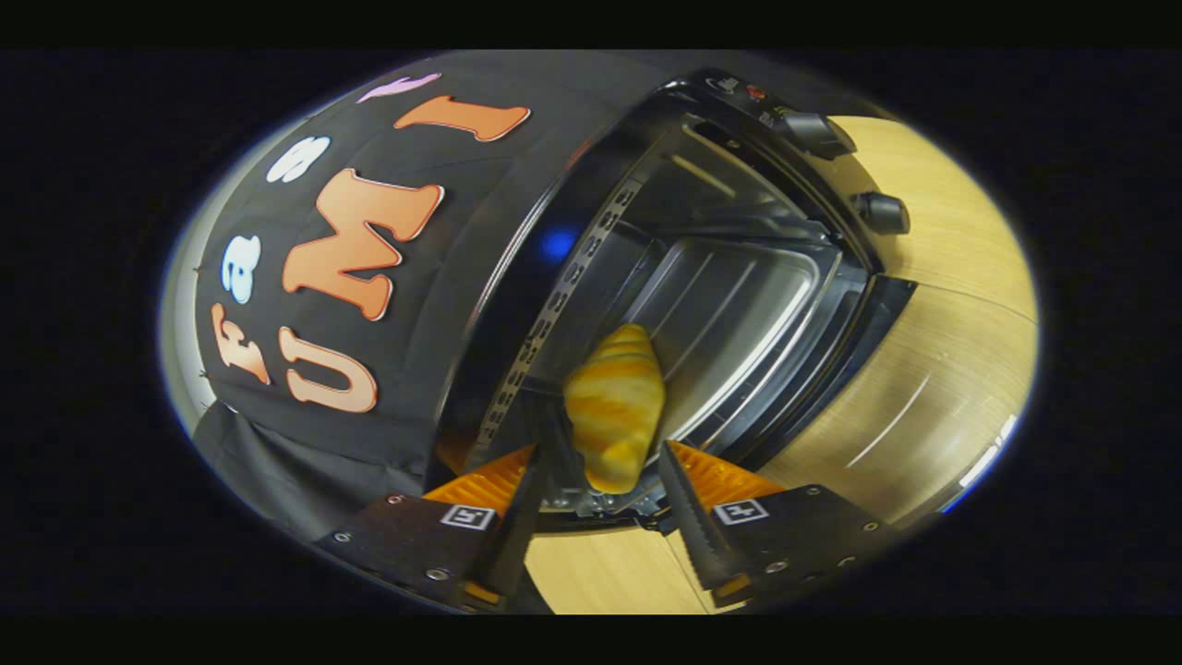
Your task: Open the toaster oven, put the food inside, and close the toaster oven door.
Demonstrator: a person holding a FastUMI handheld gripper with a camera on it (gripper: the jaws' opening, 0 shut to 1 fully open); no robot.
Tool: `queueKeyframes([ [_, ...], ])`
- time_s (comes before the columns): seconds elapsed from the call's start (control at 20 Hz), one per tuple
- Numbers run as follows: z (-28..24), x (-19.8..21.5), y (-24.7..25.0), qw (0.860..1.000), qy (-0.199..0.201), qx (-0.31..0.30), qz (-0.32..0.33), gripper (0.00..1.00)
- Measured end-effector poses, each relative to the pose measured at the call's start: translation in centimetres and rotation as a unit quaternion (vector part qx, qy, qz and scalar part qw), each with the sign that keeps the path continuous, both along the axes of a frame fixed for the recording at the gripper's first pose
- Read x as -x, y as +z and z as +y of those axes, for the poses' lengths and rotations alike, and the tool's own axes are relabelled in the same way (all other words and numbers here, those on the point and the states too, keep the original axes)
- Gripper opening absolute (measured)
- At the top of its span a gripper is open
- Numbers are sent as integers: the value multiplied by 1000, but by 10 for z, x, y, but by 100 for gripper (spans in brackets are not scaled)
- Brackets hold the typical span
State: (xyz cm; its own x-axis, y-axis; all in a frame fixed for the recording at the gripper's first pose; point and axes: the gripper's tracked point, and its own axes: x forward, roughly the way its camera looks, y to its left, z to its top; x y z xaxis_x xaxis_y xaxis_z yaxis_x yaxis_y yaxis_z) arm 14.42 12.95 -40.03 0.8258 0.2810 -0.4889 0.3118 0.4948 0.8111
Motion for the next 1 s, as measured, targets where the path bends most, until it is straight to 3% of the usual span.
queueKeyframes([
  [0.2, -5, 21, 16, 1000, 2, -2, -8, 96],
  [0.55, -32, 81, 54, 999, 15, 21, -29, 98],
  [1.0, -76, 152, 27, 989, 44, 139, -7, 98],
])
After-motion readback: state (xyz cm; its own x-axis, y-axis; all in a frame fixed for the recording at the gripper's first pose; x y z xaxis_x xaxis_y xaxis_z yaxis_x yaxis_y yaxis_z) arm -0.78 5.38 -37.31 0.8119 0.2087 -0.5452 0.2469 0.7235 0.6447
